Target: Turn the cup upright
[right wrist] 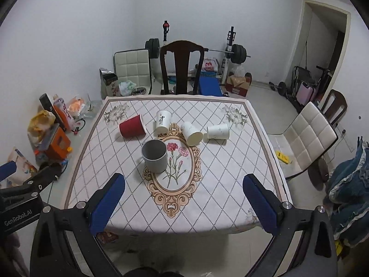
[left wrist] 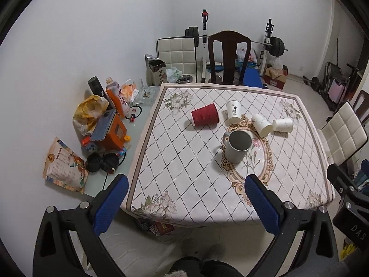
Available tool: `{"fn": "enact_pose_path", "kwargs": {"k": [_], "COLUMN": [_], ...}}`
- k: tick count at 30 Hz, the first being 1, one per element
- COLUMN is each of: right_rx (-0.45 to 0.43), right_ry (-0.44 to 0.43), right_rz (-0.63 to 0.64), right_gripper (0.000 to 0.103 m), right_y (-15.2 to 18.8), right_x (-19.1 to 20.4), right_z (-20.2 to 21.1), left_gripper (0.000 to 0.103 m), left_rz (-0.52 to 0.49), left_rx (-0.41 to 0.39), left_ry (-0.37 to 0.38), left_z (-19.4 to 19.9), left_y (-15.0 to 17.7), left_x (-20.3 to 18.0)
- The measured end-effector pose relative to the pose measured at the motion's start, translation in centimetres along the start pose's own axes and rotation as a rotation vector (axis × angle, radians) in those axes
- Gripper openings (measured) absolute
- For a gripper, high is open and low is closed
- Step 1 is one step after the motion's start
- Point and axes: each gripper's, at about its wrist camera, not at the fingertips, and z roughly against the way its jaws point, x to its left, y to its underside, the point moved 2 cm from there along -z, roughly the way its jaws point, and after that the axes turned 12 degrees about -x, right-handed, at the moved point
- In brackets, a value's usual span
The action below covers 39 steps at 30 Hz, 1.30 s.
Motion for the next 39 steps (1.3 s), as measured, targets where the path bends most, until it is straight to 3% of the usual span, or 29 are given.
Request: {"fn": "enact_pose_path", "kwargs": {"k": [12, 39], "right_rx": [-0.022, 0.015], "right_ry": [0.011, -0.005], "right_rz": [-0.007, -0.001], "right_gripper": [0.103, 0.103], "right_y": [-1.6, -1.8], "right_x": [-0.4, 0.1], "right_z": [2.5, 1.0], "left_gripper": [0.103, 0.103], "left_rz": [-0.003, -0.001], "left_rx": [-0.021, -0.021], "left_ry": [0.017, 0.002], "left_z": [1.3, 0.9], "left_y": [-0.4, -0.2], "left_x": [0.2, 0.6]}}
